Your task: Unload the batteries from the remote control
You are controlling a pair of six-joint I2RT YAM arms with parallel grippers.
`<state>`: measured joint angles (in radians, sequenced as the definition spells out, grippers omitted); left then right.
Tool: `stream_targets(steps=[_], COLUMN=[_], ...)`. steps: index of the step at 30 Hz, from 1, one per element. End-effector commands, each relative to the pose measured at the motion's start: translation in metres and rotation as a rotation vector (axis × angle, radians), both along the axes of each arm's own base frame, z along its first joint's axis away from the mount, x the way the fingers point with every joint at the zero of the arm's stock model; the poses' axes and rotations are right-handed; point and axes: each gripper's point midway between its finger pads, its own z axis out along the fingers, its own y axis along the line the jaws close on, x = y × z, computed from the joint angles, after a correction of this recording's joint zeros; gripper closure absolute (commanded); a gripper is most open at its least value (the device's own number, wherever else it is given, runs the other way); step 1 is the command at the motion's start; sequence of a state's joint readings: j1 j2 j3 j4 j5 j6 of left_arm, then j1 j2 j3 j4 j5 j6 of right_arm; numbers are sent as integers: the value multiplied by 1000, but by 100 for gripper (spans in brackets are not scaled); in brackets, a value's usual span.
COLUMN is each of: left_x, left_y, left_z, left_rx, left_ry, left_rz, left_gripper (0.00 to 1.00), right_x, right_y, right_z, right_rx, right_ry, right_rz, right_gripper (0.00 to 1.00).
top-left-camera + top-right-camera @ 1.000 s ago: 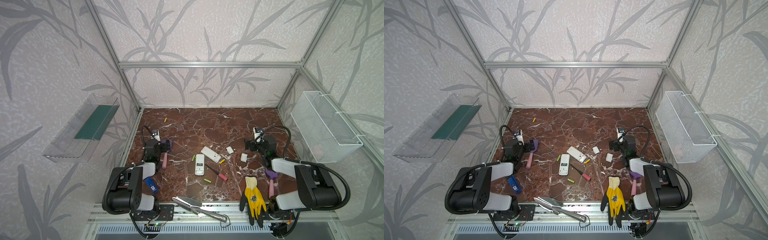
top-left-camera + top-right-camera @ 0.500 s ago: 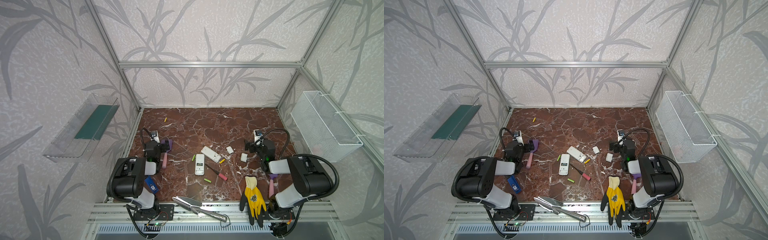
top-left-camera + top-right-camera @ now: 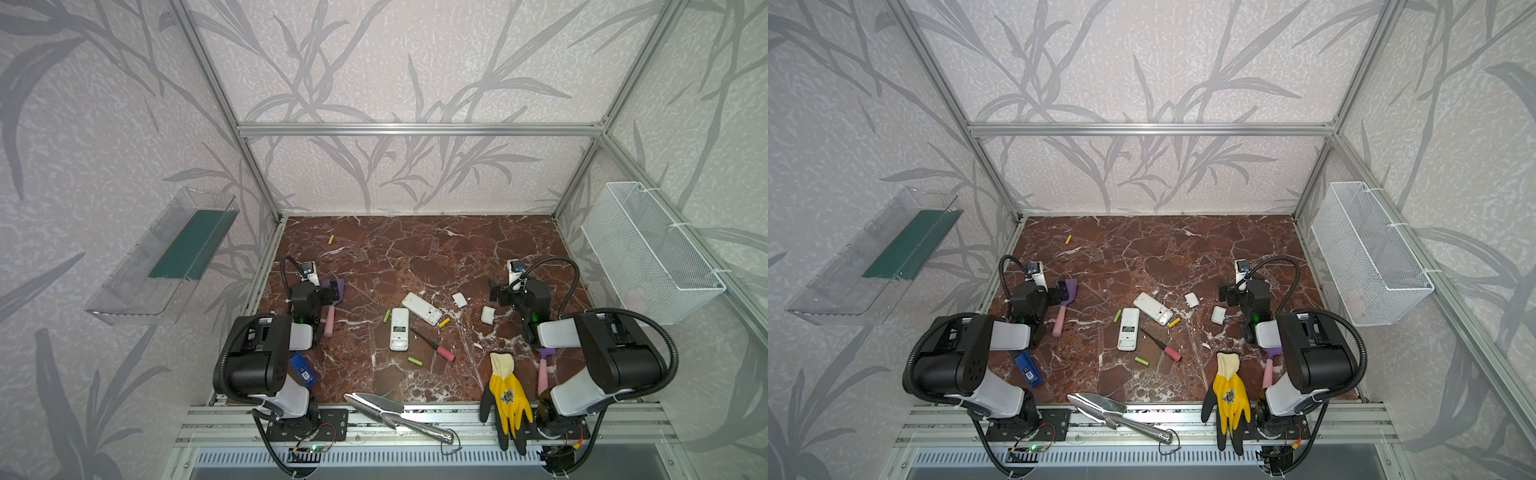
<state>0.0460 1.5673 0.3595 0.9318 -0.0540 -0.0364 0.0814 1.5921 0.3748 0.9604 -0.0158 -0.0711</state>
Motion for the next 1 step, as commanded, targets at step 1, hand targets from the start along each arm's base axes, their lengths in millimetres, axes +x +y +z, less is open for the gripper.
stream_targets(steps=[1], left_x=[6], left_y=[-1], left_z=[9], left_rx=[10], left_ry=[-26], left_rz=[-9], left_gripper=[0], right_x=[1], right_y=[-2], right_z=[7], right_rx=[7], right_ry=[-26], right_rz=[-14], right_gripper=[1])
